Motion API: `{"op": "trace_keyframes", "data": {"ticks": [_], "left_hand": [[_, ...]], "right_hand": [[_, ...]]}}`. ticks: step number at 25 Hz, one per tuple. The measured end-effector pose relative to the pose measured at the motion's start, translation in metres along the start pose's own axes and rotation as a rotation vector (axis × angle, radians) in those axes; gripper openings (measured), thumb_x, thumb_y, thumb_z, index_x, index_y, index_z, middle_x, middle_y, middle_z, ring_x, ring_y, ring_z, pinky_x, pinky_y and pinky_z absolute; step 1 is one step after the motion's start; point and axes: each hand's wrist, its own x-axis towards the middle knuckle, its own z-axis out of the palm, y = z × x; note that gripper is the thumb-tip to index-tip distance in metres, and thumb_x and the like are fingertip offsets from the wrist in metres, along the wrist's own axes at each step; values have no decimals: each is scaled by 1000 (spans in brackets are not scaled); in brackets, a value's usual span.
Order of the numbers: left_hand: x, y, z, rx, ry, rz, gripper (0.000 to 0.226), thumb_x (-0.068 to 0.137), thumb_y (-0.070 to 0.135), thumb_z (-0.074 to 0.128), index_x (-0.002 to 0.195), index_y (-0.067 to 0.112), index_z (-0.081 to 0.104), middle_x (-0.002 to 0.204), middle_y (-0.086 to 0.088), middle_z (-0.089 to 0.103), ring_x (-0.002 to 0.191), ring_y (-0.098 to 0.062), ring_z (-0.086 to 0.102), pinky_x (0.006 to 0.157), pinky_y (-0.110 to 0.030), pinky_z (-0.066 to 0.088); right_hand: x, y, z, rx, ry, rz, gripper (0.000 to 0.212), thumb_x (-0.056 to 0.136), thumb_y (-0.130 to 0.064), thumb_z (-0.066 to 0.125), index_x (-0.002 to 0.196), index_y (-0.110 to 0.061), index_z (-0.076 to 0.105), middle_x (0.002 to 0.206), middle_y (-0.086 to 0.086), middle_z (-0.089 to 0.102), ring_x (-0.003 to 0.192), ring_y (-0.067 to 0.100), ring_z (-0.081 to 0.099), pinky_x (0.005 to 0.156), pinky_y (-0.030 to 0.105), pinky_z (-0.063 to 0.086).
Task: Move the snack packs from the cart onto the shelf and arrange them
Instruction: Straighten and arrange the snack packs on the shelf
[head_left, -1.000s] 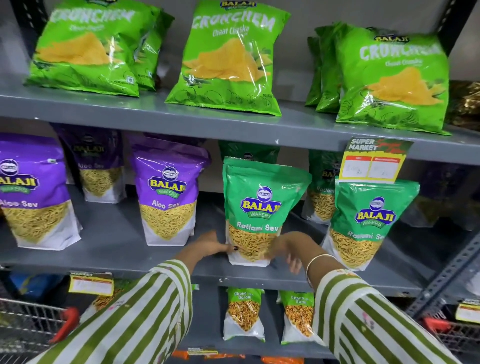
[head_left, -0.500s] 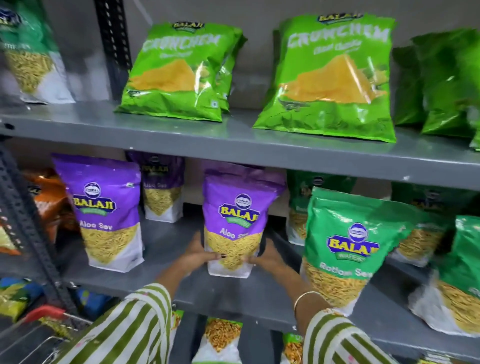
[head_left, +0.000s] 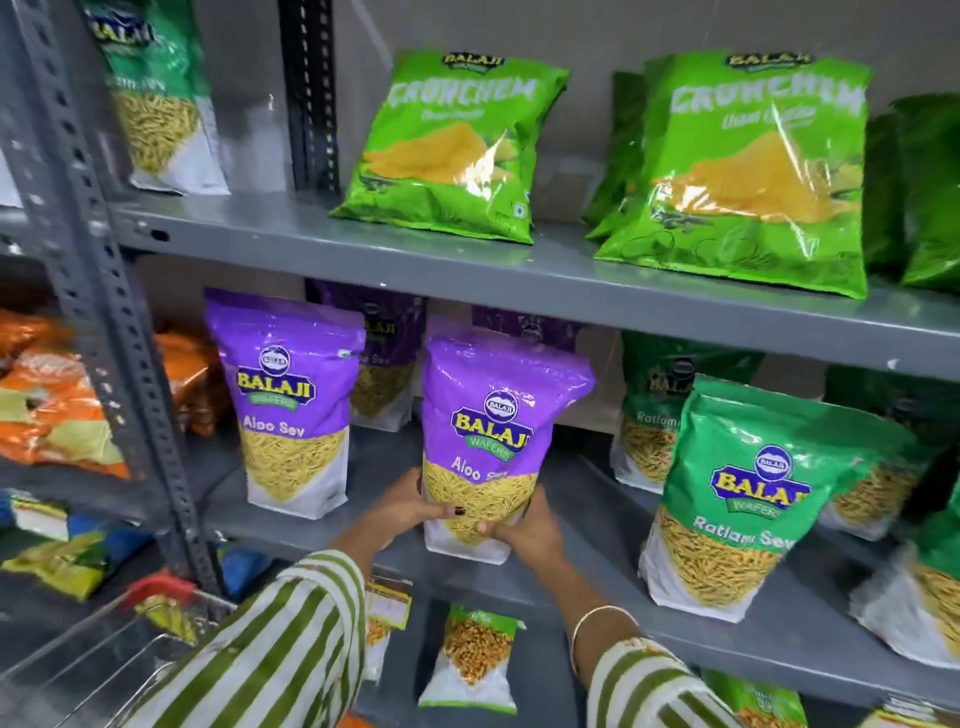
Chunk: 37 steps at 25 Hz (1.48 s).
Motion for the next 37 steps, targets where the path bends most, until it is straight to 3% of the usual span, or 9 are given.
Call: {"op": "trace_keyframes", "data": {"ticks": [3,5,9,13,18,23,30,33,37], "left_hand": [[-4,4,-1,43,-24,-35,89,47,19,86,123,9,39,122,-6,56,110,-20,52,98,-35,44],[-5,4,0,35,-21,-17,100,42,22,90,125,6,39,124,-8,56,111,-21,53,99,-35,44],[4,-5,-2,9,-23,44,130,11,48,90,123,0,46,123,-16,61,107,-26,59,91,-36,49],[-7,6,0,34,-37,20,93,43,16,87,126,3,46,128,-19,59,104,-20,56,95,-35,46],[-4,-1,-3,116,-27,56,106,32,41,91,124,10,48,124,-10,62,114,-24,57,99,-36,46],[-8,8,-1,154,-31,64,68,67,5,78,126,7,46,130,-15,57,110,-19,54,92,-28,41],[-15,11,-5,151,-29,40,65,72,1,73,129,3,40,132,-13,53,109,-15,48,92,-27,40],[-18,13,-3,328,6,-155,82,71,18,76,135,3,27,143,-14,41,127,-26,43,104,-37,40],[-30,46,6,918,-270,-538,74,80,41,62,136,1,34,145,-14,40,131,-29,44,105,-37,39]], "right_hand": [[0,-40,-15,250,20,-137,85,44,-24,89,113,-14,41,120,12,60,91,15,63,77,21,56],[7,-86,-35,324,275,-242,63,63,-16,81,112,-11,44,110,8,61,89,16,62,83,28,53],[29,-157,-69,-201,426,-391,32,75,-21,71,96,2,66,100,22,69,95,32,63,72,27,45],[29,-170,-57,-410,332,-346,34,81,-34,63,102,-7,67,113,17,67,104,33,61,84,35,46],[4,-104,-43,30,599,-411,72,68,-40,73,124,-7,42,128,17,51,121,26,46,101,27,34],[3,-16,-20,-1,-45,-40,101,38,-42,86,125,-12,44,127,11,59,112,23,57,100,39,46],[11,-4,-7,-142,1,6,91,49,-27,85,128,-10,42,132,11,55,122,26,51,103,37,42],[7,0,-19,-235,-18,42,82,63,-27,82,129,-7,38,134,10,51,121,26,50,99,37,44],[-10,6,-82,-585,-540,489,41,65,-44,76,82,-12,56,79,6,63,61,13,61,57,26,50]]}}
